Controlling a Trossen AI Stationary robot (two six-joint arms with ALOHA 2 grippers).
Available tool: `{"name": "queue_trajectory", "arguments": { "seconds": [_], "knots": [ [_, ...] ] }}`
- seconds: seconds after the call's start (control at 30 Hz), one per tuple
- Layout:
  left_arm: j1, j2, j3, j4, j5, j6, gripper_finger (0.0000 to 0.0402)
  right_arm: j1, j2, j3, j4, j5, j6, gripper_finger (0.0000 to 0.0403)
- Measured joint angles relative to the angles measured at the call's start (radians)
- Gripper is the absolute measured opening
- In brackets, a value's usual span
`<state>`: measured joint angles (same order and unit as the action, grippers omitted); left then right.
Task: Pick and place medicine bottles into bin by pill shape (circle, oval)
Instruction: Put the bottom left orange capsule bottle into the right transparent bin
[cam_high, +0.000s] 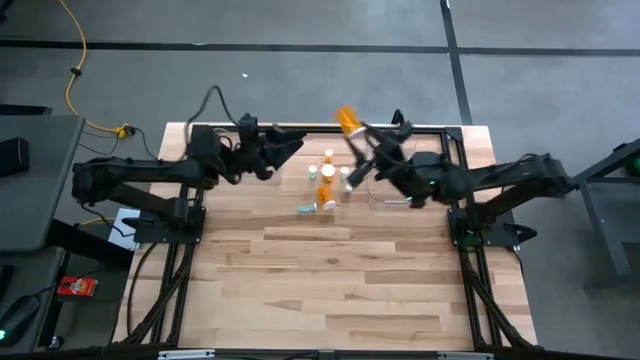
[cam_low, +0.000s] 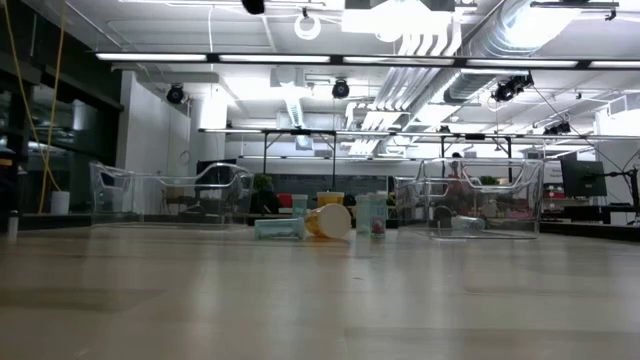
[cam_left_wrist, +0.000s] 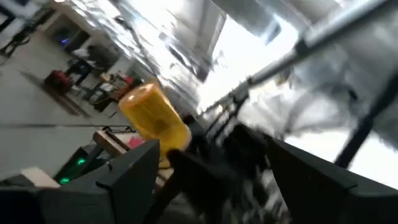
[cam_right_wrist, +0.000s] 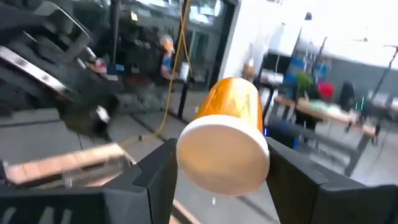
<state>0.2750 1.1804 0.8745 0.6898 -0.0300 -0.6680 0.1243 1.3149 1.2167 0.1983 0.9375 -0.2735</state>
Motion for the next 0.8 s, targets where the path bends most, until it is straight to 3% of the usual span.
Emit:
{"name": "queue_trajectory", "arguments": {
  "seconds": [0.07,0.17,0.27,0.4,0.5,0.6,0.7,0.8],
  "knots": [
    [0.022,-0.056,0.0,-0.117,0.034,0.075,0.0288,-0.015,-0.061,0.0,-0.163,0.009,0.133,0.0191],
    [0.031,-0.143,0.0,-0.306,0.001,0.25,0.0287,-0.059,-0.152,0.0,-0.418,-0.033,0.39,0.0191],
    [0.027,-0.221,0.0,-0.486,-0.085,0.422,0.0287,-0.132,-0.212,0.001,-0.646,-0.181,0.634,0.0191],
    [0.003,-0.281,0.0,-0.659,-0.152,0.562,0.0287,-0.265,-0.21,0.001,-0.913,-0.493,0.852,0.0191],
    [-0.019,-0.3,0.0,-0.73,-0.157,0.619,0.0287,-0.362,-0.158,0.001,-1.07,-0.736,0.904,0.0191],
    [-0.044,-0.297,0.0,-0.778,-0.179,0.617,0.0287,-0.44,-0.088,0.001,-1.193,-0.893,0.928,0.0191],
    [-0.063,-0.283,0.0,-0.784,-0.208,0.589,0.0287,-0.508,-0.006,0.001,-1.278,-0.979,0.895,0.0191],
    [-0.077,-0.263,0.0,-0.784,-0.216,0.569,0.0287,-0.566,0.074,0.001,-1.314,-0.994,0.852,0.0192]
  ]
}}
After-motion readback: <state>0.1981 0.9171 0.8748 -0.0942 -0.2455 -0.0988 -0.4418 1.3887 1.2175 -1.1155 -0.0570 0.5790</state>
